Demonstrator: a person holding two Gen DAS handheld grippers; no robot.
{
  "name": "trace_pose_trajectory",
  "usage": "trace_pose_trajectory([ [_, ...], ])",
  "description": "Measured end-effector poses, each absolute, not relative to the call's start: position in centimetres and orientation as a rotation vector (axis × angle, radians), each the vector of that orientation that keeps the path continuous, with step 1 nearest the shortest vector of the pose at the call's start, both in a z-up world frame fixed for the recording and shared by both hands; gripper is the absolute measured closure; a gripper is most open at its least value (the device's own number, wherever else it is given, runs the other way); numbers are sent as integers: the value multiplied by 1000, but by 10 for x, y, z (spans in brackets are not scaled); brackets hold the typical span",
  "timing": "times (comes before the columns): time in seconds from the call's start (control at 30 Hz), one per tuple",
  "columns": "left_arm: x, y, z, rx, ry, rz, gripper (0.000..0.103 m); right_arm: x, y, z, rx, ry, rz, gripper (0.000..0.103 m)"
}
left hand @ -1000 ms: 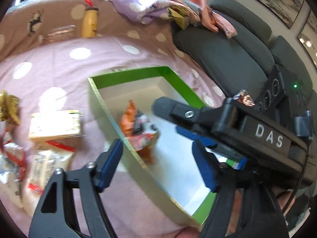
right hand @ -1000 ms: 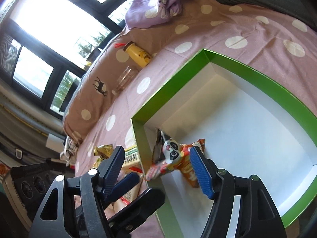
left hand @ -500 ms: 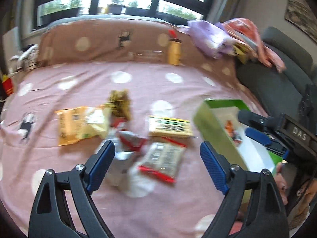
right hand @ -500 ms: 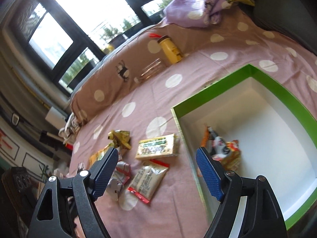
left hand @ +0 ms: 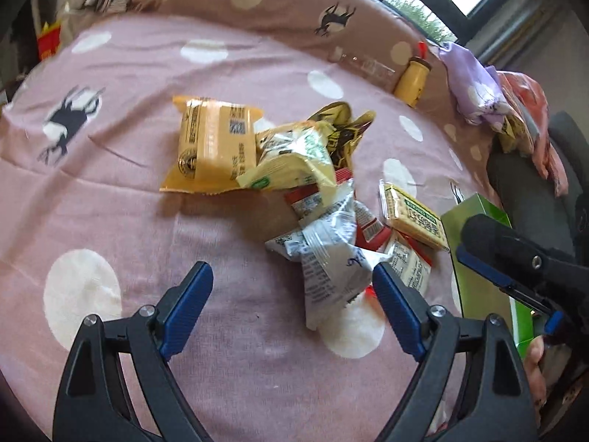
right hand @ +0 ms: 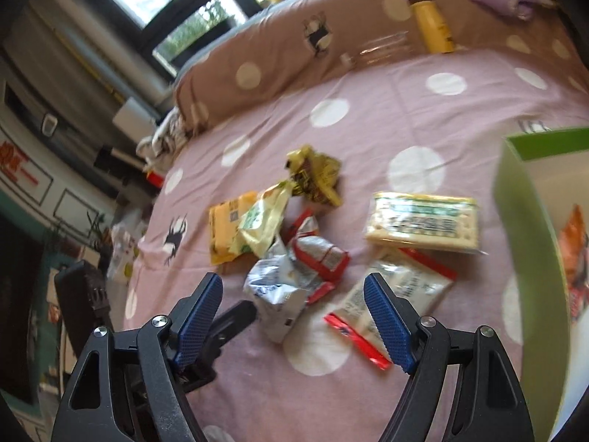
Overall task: Organize snacks
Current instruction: 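Move the right gripper back to the snack pile, then grasp the white-silver wrapper with the right gripper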
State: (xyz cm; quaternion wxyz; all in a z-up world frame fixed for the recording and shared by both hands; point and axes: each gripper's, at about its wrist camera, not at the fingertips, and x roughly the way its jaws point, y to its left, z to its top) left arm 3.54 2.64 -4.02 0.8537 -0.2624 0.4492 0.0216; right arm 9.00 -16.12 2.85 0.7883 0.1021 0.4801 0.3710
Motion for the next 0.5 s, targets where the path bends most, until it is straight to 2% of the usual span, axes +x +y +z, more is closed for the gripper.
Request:
trace_pose_trajectory([
  [0.03, 37, 27, -41, -569, 951, 44, 14, 90, -151, 28, 184, 1048, 814, 30],
  [0.1, 40, 28, -45, -609, 966, 34, 15, 93, -131, 26, 118, 1071, 833, 31],
  [0.2, 42, 25, -45, -621, 965, 17, 15, 98, -110, 18, 71, 1091, 843, 42],
  [0.4, 46, 21, -50, -605, 961, -13, 20, 102, -99, -4, 64, 1156, 869, 47],
  [0.5, 47, 16, -49, -603, 952, -57, 35, 103, -101, -7, 58, 1152, 865, 53],
])
